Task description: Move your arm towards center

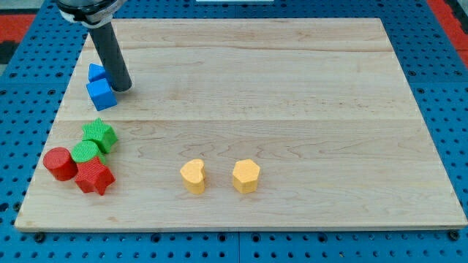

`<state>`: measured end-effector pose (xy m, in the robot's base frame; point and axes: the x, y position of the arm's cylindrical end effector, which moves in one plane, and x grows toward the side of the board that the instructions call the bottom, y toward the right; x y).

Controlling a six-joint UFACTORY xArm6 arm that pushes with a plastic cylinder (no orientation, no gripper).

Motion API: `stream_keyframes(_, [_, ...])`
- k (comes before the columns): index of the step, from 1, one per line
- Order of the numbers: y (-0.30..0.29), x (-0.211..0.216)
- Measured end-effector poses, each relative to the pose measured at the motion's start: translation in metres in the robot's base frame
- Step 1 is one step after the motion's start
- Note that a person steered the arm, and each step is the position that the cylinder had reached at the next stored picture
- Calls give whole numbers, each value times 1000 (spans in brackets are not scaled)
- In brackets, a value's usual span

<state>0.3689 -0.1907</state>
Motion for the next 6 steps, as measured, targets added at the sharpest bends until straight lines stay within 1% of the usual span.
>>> stream_keyframes(3, [-2,-23])
stream_keyframes(4, [17,-23])
stream_keyframes(5, [94,-24])
stream_keyframes(6, [124,-25])
